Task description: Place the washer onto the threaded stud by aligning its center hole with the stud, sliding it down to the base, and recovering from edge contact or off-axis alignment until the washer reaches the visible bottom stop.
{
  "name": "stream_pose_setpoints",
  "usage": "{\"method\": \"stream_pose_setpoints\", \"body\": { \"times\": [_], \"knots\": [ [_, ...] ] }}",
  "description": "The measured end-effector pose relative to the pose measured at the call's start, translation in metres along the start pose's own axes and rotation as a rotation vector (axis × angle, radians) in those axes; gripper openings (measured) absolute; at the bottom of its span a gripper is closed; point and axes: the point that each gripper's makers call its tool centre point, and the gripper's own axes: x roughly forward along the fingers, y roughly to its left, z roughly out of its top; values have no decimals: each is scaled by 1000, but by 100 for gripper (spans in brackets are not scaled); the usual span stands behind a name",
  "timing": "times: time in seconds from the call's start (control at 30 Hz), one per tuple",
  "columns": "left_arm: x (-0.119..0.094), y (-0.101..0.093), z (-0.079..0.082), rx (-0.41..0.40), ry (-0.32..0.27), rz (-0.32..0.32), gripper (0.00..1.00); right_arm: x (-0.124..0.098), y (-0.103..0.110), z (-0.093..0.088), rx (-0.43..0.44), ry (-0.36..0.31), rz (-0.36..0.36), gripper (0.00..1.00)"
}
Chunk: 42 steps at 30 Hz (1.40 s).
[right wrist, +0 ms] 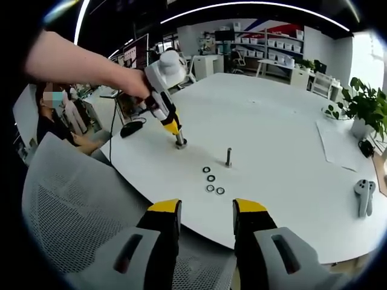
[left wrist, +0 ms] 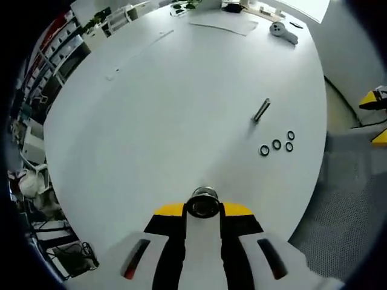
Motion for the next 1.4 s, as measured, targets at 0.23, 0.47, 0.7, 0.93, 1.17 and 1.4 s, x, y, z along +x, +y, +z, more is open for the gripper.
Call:
{"method": "stream_pose_setpoints", "body": {
  "times": [0.23, 0.47, 0.7, 0.93, 1.17, 1.4],
  "knots": [
    [0, 5, 1, 57, 53, -5, 19, 1, 0, -1, 2, -1, -1, 37],
    [5, 4, 1, 64, 99, -19, 19, 1, -1, 0, 2, -1, -2, 37],
    [12, 4, -5, 58, 138, -27, 19, 2, -1, -1, 3, 0, -4, 37],
    [29, 4, -7, 78, 145, -16, 19, 1, -2, -1, 2, 5, -7, 37],
    [46, 2, -12, 80, 140, 2, 19, -1, -2, -2, 4, 5, -11, 37],
    [43, -3, -6, 63, 124, -4, 19, 1, -2, -2, -1, 10, -8, 37]
  ]
}}
